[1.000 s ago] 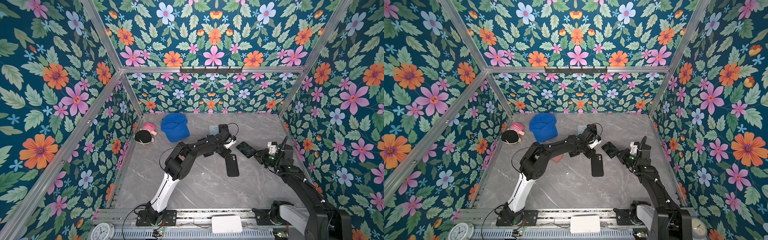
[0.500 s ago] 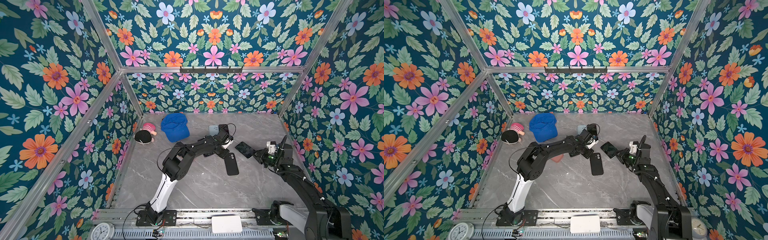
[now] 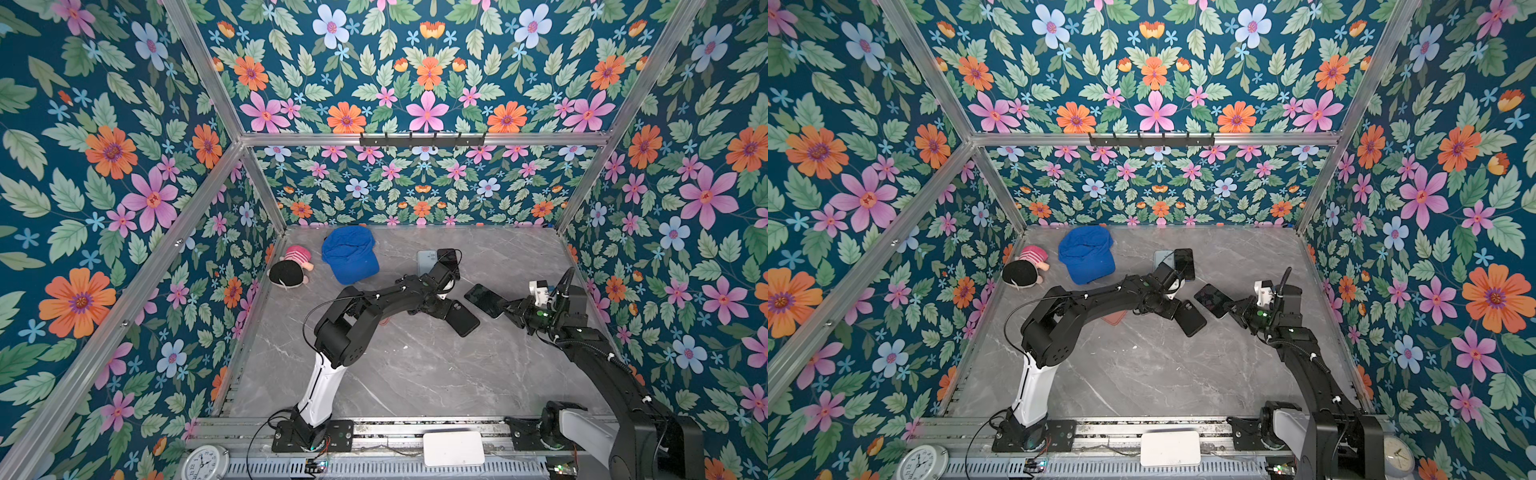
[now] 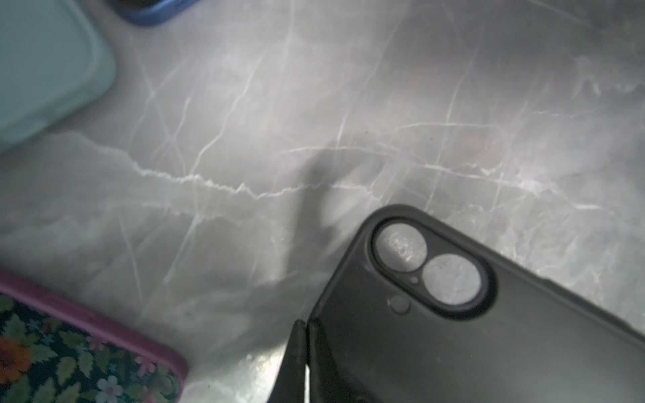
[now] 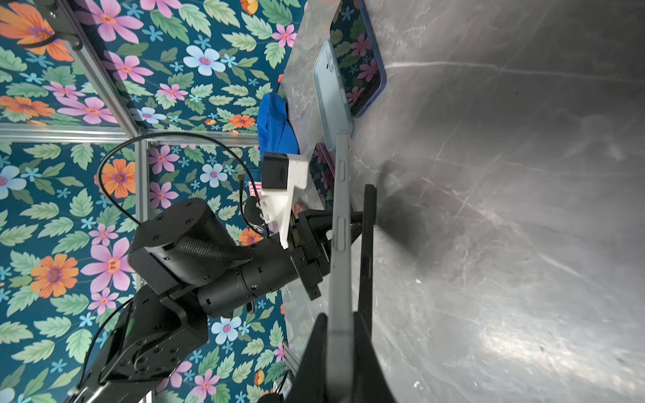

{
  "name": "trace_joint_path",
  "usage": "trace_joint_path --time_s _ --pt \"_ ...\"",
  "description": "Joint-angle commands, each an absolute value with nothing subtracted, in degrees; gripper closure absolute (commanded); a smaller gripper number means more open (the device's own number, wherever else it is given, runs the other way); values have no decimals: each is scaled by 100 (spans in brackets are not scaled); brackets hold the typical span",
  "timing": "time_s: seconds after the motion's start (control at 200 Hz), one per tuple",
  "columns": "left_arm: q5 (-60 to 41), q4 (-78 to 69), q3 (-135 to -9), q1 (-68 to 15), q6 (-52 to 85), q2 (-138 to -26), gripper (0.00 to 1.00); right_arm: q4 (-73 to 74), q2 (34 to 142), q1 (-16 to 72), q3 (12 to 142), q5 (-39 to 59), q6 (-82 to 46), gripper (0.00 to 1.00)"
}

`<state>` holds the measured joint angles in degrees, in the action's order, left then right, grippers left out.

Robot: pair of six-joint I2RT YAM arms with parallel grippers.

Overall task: Put the phone into the phone case
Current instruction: 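Grip the black case edge with the left gripper while the right brings the phone closer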

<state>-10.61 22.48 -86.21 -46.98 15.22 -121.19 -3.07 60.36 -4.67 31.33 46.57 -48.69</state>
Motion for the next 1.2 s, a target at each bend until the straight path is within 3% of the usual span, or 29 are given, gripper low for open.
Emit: trace_joint_path --time_s 0.0,0.675,1.2 --pt "-1009 2173 -8589 -4687 1948 -12075 93 -502 5921 -463 3212 4995 -4648 100" --pt "-770 2807 -8587 -4781 2459 -12028 89 -746 6021 -433 3368 5542 -4353 100" --pt "-1637 2192 -8262 -4415 2775 -11690 64 -419 5845 -221 2643 5545 -4637 100"
